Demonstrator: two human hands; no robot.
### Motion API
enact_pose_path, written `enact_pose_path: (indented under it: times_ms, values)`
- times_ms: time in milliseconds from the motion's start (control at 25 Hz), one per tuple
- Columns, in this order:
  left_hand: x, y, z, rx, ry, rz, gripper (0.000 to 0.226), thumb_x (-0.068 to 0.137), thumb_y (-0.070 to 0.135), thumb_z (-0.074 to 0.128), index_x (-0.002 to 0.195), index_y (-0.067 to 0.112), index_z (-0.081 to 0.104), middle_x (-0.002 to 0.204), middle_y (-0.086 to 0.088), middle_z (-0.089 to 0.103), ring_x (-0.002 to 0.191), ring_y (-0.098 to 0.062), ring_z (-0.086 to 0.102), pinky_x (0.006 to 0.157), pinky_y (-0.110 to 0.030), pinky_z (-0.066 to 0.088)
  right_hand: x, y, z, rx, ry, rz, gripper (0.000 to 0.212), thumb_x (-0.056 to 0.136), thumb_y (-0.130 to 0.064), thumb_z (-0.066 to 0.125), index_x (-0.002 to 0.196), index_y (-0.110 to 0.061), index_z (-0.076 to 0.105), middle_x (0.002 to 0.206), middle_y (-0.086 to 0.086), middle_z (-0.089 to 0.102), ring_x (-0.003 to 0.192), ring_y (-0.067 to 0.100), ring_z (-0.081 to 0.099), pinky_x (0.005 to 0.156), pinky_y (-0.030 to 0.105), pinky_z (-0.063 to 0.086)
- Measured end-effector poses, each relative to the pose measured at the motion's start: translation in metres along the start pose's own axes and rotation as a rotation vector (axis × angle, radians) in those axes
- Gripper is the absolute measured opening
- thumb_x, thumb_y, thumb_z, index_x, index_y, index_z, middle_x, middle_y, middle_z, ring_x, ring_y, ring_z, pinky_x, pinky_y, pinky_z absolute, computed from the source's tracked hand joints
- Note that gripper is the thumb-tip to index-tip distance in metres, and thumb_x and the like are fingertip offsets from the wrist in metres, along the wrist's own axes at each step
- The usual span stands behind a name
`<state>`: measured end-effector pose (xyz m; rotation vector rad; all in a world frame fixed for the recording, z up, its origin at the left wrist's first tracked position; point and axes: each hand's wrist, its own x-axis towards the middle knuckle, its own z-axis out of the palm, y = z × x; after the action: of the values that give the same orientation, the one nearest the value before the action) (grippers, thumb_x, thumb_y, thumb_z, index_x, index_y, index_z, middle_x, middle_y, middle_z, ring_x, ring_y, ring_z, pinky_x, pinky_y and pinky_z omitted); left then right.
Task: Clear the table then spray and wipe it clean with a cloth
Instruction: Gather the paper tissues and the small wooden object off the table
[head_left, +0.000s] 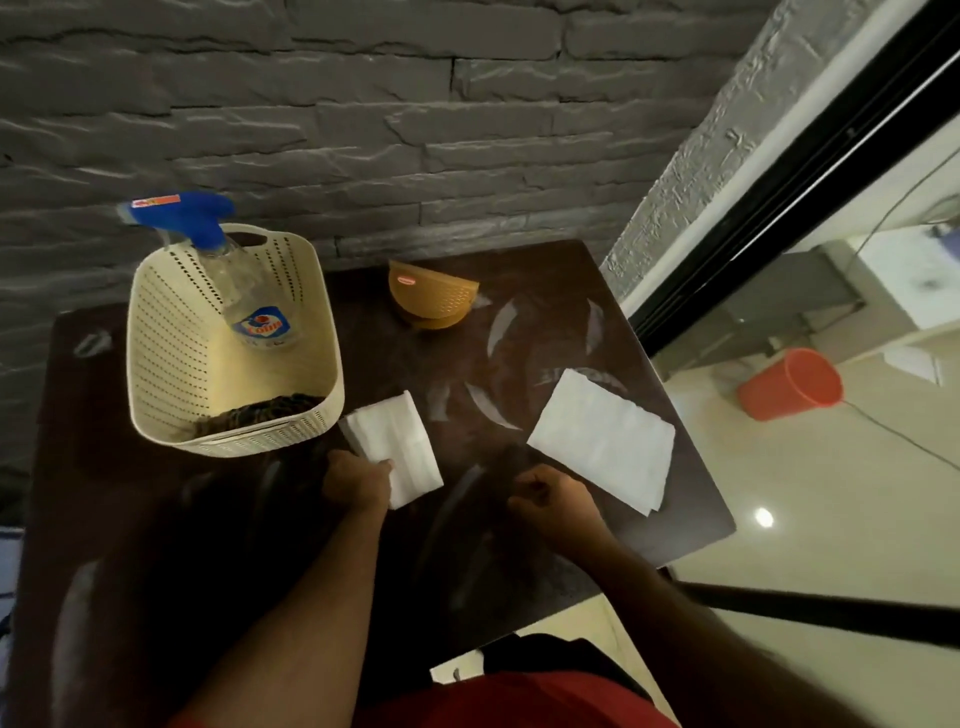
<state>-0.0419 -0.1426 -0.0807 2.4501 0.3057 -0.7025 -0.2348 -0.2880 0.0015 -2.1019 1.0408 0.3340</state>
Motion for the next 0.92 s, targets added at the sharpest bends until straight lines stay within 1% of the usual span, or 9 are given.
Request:
enact_pose_path:
  times_ms: [80,200,280,360,440,560,640,760,920]
  values:
    - [0.002,0.004,0.0,0.028,-0.023,-0.028,0.064,0.074,0.028,0.08,0.122,-0.005,0.053,0.122,-0.026,0.058,0.111,-0.042,0.057,0.088,-0.048,0.048,0.006,0.003,-0.005,0.013,0.0,0.006,0.03,0.087,-0.031,0.07,0.114,-0.021,0.066,0.114,-0.001,0.068,0.096,0.01,0.061,0.09,0.027,0.052]
    - [-0.001,0.012,0.003,0.088,-0.077,-0.003,0.049,0.084,0.028,0.07,0.117,-0.005,0.058,0.119,-0.024,0.059,0.11,-0.04,0.057,0.086,-0.044,0.046,0.018,0.008,-0.019,0.04,-0.025,0.0,0.024,0.089,-0.03,0.068,0.112,-0.021,0.066,0.114,-0.002,0.066,0.095,0.009,0.058,0.089,0.025,0.049]
    - [-0.003,0.015,0.005,0.008,-0.088,0.002,0.042,0.085,0.028,0.067,0.112,-0.003,0.061,0.114,-0.022,0.061,0.102,-0.04,0.058,0.082,-0.042,0.048,0.027,0.013,-0.027,0.035,-0.056,0.004,0.022,0.09,-0.029,0.067,0.111,-0.021,0.066,0.111,-0.003,0.065,0.095,0.011,0.058,0.084,0.023,0.046]
    - [-0.008,0.02,0.006,-0.095,-0.066,0.009,0.039,0.083,0.03,0.064,0.11,0.001,0.06,0.108,-0.019,0.061,0.096,-0.04,0.059,0.082,-0.045,0.051,0.037,0.023,-0.034,0.005,-0.023,0.012,0.023,0.09,-0.031,0.066,0.11,-0.02,0.066,0.113,-0.001,0.066,0.098,0.015,0.061,0.086,0.026,0.05]
    - [-0.015,0.027,0.008,-0.192,-0.022,0.032,0.035,0.084,0.03,0.062,0.106,0.004,0.058,0.102,-0.015,0.059,0.095,-0.039,0.058,0.08,-0.044,0.05,0.046,0.043,-0.043,-0.106,0.032,0.015,0.027,0.089,-0.032,0.065,0.113,-0.02,0.066,0.116,0.002,0.067,0.102,0.019,0.062,0.092,0.03,0.053]
    - [-0.022,0.036,0.0,-0.401,0.011,0.088,0.02,0.085,0.024,0.062,0.096,0.008,0.057,0.097,-0.013,0.06,0.095,-0.036,0.059,0.082,-0.044,0.047,0.057,0.069,-0.05,-0.277,0.053,0.038,0.043,0.086,-0.04,0.067,0.124,-0.022,0.058,0.123,0.004,0.061,0.107,0.023,0.061,0.092,0.032,0.052]
    - [-0.033,0.044,-0.004,-0.507,0.04,0.121,0.019,0.086,0.02,0.062,0.101,0.007,0.06,0.099,-0.01,0.06,0.096,-0.03,0.058,0.084,-0.039,0.045,0.065,0.084,-0.057,-0.369,0.036,0.033,0.054,0.085,-0.048,0.066,0.13,-0.022,0.052,0.127,0.006,0.057,0.108,0.026,0.059,0.092,0.036,0.054]
    - [-0.052,0.055,-0.012,-0.577,0.058,0.188,0.025,0.088,0.014,0.061,0.111,0.006,0.061,0.104,-0.006,0.061,0.096,-0.021,0.055,0.084,-0.032,0.042,0.078,0.091,-0.06,-0.42,0.012,-0.008,0.064,0.082,-0.056,0.064,0.133,-0.022,0.047,0.127,0.007,0.055,0.109,0.027,0.058,0.089,0.039,0.053]
    - [-0.068,0.059,-0.014,-0.574,0.096,0.238,0.021,0.089,0.01,0.061,0.109,0.004,0.06,0.102,-0.007,0.061,0.095,-0.018,0.055,0.081,-0.029,0.04,0.094,0.084,-0.049,-0.487,-0.065,-0.173,0.061,0.082,-0.055,0.063,0.13,-0.02,0.047,0.125,0.008,0.056,0.11,0.027,0.057,0.086,0.038,0.052]
